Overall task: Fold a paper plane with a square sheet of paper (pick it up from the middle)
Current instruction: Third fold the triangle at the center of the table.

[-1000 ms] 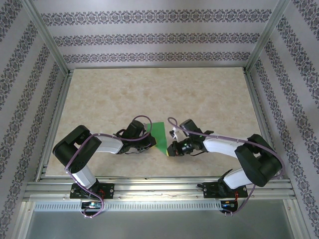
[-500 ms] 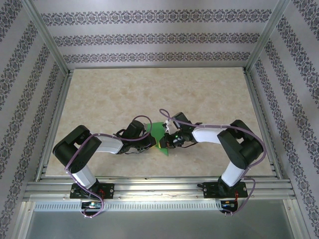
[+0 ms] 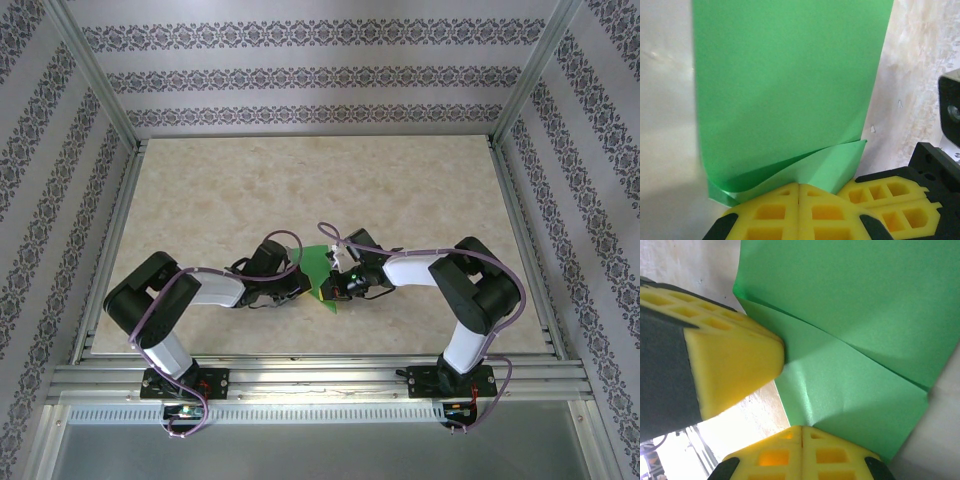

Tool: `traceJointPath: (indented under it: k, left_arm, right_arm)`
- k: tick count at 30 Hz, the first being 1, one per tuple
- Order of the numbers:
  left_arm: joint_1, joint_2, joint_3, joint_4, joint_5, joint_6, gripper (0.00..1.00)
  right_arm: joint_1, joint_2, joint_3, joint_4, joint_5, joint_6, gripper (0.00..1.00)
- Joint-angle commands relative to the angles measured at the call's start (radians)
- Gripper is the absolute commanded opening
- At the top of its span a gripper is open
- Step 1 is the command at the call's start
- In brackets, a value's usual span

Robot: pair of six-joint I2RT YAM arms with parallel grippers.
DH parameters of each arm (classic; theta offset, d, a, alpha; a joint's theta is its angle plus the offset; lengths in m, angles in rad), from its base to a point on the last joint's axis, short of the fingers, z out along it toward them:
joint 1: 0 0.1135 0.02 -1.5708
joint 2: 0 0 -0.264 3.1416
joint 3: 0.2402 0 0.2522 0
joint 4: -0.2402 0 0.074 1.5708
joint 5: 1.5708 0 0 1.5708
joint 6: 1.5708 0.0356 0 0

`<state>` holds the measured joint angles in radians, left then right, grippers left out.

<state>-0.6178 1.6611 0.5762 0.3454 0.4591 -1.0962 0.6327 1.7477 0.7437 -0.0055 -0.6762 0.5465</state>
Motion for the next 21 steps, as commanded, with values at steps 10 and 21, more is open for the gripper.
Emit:
traceJointPath:
  k: [10,21]
  left_arm:
    - [0.144,-0.027,-0.022,-0.191,-0.09,0.086,0.04]
    - [0.202,-0.102,0.063,-0.362,-0.074,0.181,0.04]
  right_arm:
    - [0.008,0.05,-0.038,-0.098,0.049,-0.03,0.0]
    - [0.009,0.035,-0.037,-0.094,0.043,-0.026,0.0]
